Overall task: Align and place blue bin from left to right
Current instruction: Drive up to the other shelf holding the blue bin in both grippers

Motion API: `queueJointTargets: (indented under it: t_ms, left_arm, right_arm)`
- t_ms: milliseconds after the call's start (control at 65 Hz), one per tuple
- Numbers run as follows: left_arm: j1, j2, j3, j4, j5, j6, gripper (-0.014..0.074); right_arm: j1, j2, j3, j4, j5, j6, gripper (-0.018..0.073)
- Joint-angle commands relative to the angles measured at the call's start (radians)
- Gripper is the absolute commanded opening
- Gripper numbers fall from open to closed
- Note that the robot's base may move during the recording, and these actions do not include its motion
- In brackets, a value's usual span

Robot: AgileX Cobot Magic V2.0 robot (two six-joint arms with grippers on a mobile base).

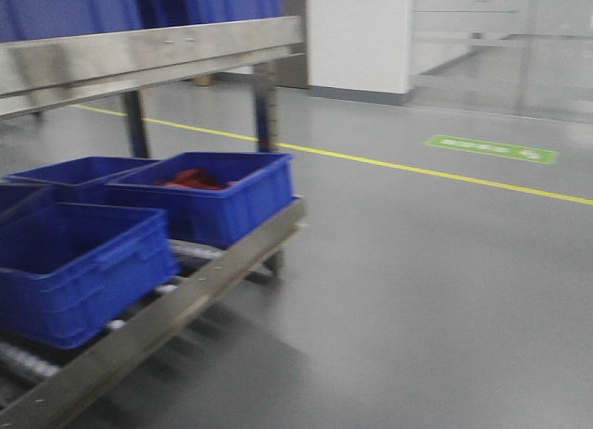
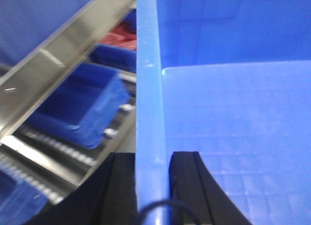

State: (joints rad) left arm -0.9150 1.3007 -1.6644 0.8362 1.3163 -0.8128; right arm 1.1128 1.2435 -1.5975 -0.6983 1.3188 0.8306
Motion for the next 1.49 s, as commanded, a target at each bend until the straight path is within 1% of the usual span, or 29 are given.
queueJointTargets:
  t_ms: [0, 1478]
  left_arm:
    - [-0.024, 0.001, -0.011, -0.006, -0.095, -0.001, -0.0111]
    - [-0.024, 0.001, -0.011, -0.005, -0.095, -0.001, -0.0111]
  right_arm:
    - [0.023, 0.002, -0.006, 0.04, -0.098, -0.004, -0.0079]
    - [0.023, 0.002, -0.006, 0.04, -0.098, -0.004, -0.0079]
